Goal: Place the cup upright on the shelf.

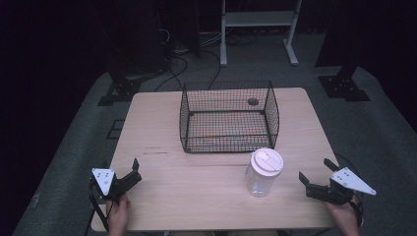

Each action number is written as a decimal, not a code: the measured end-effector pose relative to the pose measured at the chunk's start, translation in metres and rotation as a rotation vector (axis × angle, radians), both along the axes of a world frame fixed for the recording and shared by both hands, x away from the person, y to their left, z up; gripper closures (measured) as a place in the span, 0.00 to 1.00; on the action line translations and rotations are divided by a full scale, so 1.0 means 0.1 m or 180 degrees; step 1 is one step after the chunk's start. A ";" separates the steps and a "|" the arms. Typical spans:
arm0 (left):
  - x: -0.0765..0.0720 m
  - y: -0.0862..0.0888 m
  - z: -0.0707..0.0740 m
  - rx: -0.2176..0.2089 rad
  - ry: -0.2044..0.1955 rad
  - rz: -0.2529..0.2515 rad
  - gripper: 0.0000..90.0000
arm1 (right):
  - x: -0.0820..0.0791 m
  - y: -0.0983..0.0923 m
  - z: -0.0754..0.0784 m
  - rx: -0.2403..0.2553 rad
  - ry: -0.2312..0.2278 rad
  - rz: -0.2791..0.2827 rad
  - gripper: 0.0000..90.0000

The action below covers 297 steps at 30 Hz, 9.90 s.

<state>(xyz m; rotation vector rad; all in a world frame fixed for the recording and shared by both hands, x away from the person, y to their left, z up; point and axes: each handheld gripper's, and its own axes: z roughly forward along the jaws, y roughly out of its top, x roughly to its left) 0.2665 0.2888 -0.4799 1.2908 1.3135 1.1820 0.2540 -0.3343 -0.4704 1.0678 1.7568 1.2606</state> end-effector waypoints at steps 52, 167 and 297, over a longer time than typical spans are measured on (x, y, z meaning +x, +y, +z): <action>-0.01 0.01 0.00 -0.0023 -0.0052 -0.0007 0.00 | -0.25 0.86 0.53 0.0117 -0.0170 0.1039 0.01; -0.02 0.03 0.01 -0.0096 -0.0098 0.0000 0.00 | 0.99 1.76 1.96 -0.0180 -0.0448 0.1077 0.05; -0.05 0.02 0.01 -0.0109 -0.0170 -0.0098 0.00 | 2.42 2.35 0.82 -0.0284 0.0192 0.0803 0.03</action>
